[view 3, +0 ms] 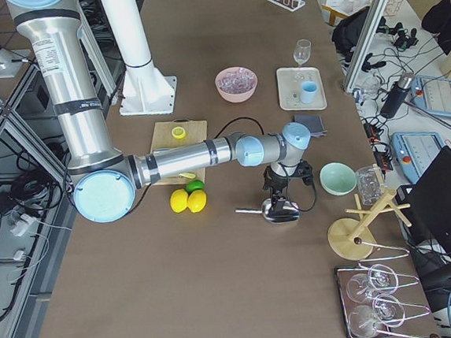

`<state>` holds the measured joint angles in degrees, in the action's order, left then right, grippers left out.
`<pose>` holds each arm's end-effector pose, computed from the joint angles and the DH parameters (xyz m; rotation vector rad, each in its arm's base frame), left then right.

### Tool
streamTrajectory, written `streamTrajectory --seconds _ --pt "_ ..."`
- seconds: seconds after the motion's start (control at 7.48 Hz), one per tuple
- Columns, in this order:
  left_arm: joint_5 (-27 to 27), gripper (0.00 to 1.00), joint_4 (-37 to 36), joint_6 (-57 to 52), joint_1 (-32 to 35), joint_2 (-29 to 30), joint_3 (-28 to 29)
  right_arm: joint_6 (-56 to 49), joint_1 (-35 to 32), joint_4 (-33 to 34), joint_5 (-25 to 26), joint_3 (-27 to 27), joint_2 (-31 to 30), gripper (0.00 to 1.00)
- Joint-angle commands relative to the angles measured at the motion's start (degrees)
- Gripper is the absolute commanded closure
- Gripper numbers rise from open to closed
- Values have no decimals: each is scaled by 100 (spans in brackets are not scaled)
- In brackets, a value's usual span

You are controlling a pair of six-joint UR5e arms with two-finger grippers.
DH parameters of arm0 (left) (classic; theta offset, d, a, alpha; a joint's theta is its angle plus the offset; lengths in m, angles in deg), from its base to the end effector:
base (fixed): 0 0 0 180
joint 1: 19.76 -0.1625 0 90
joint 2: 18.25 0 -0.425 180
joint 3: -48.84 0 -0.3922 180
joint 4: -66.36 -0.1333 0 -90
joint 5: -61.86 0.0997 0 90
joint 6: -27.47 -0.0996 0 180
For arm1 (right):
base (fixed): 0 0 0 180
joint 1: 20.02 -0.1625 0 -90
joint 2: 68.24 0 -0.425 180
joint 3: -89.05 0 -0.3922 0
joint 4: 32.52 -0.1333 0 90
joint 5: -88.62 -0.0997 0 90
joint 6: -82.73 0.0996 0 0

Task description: Put ice in cup with scoop

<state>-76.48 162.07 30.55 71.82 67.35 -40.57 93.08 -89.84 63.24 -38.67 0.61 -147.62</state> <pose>-0.0715 -0.4568 0.6853 0.0008 0.8440 -0.0711 -0.1281 -0.5599 0.5918 -0.1179 -0.6433 -0.1842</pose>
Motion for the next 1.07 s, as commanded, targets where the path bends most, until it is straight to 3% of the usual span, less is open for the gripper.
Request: streamTrajectory --seconds 0.0,0.4,0.53,0.8,0.94 --pt "0 2 0 0 0 0 2 -51 -1098 47 155 -419 -50 0" --pt "0 2 0 0 0 0 2 -416 -2542 65 -59 -631 -445 0" --pt "0 2 0 0 0 0 2 -907 -2589 57 -103 -596 -708 0" --pt "0 2 0 0 -9 0 -24 -903 -2563 4 -620 -579 -964 0" --pt "0 2 0 0 -44 0 -15 -903 -2554 4 -631 -579 -956 0"
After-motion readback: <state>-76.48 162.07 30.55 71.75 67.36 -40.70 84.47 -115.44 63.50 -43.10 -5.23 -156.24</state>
